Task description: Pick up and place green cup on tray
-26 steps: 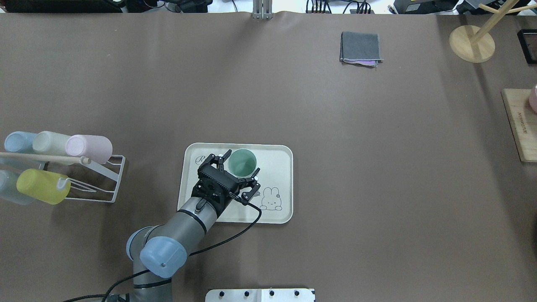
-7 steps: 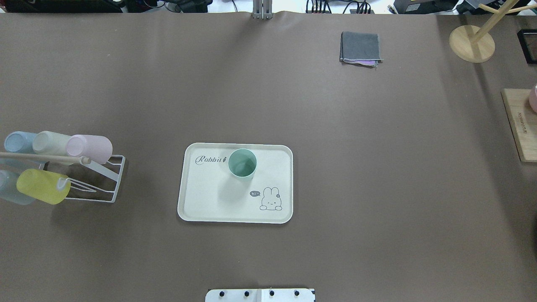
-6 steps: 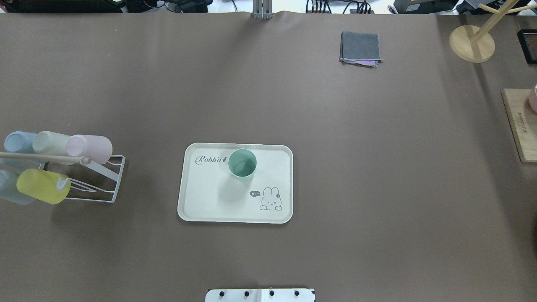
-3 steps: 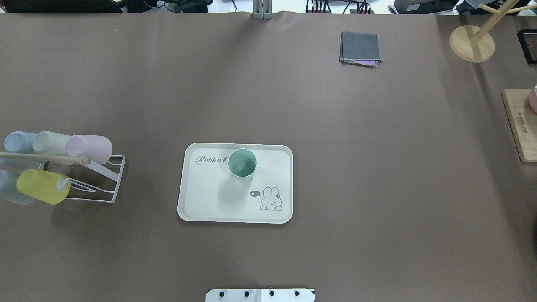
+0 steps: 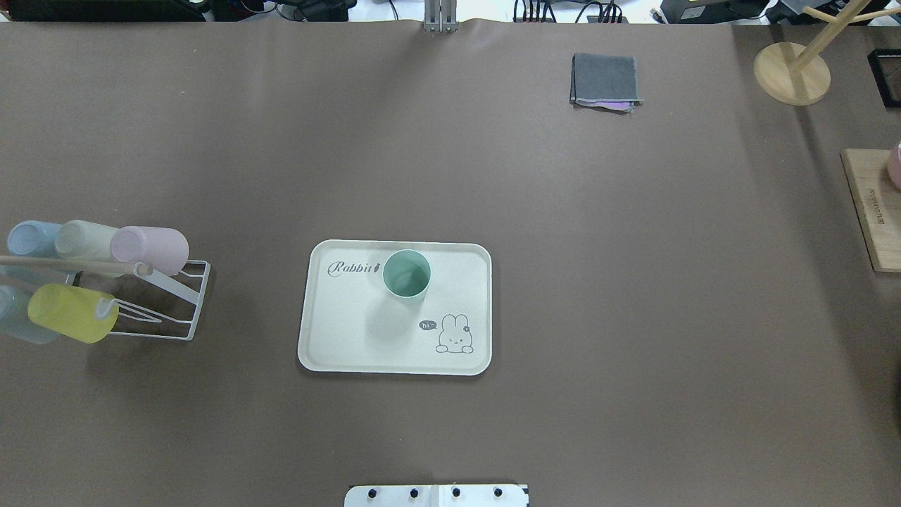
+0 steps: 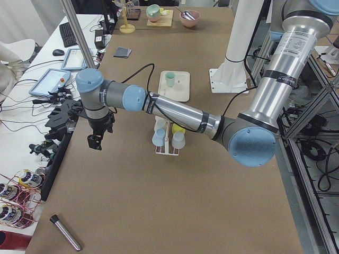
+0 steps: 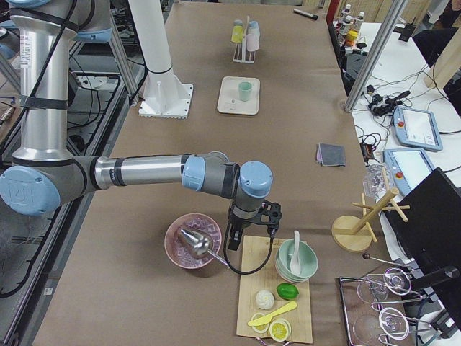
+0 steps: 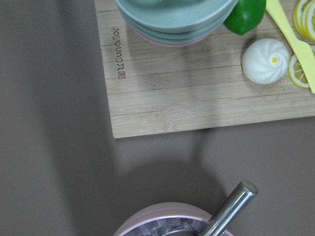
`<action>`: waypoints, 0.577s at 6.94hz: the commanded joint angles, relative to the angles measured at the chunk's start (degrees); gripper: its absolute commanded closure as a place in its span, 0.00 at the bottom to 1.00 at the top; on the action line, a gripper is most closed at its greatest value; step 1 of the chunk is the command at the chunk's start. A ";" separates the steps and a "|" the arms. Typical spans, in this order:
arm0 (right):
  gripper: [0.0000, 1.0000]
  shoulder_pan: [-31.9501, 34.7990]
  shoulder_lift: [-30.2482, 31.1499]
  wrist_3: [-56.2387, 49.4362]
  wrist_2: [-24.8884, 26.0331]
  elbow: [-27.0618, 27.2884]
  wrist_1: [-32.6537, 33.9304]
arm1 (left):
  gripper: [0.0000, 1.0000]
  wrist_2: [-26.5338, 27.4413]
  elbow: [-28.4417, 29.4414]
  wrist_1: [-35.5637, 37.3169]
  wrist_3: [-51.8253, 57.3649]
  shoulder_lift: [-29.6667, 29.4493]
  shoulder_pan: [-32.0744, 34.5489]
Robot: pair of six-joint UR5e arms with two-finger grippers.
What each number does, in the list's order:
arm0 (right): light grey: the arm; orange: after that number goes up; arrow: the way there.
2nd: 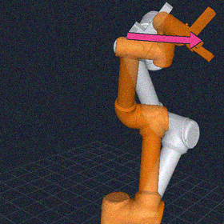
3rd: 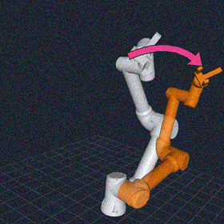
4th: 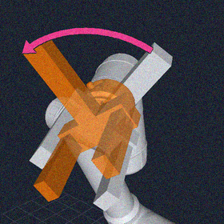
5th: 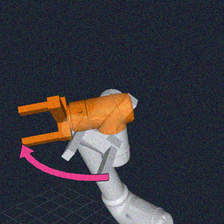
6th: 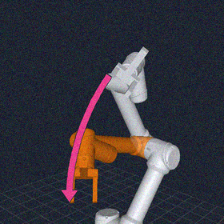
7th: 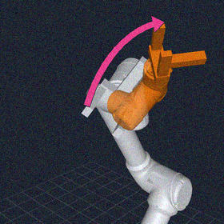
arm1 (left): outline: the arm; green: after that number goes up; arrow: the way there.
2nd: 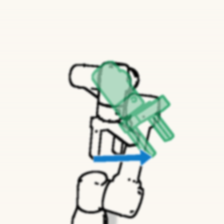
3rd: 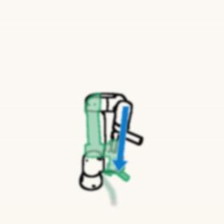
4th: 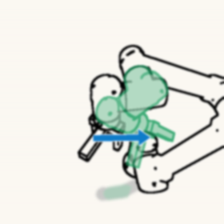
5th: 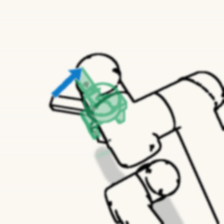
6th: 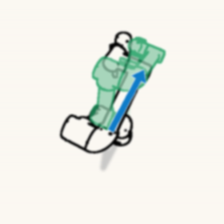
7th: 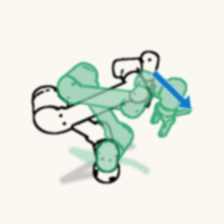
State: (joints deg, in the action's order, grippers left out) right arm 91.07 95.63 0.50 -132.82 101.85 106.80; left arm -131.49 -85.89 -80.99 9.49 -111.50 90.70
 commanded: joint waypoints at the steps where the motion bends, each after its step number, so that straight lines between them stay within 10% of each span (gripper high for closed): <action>1: 0.00 -0.02 0.08 0.20 0.02 -0.16 0.07 | 0.03 -3.75 4.14 -0.14 3.42 2.06 2.28; 4: 0.00 -0.02 0.08 0.20 -0.07 -0.24 0.07 | 0.03 -4.30 1.45 -3.48 4.57 8.73 2.64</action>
State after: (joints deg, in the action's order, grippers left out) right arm 91.11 95.71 0.66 -132.86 101.63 106.87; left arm -135.47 -82.70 -83.52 13.95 -105.55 93.19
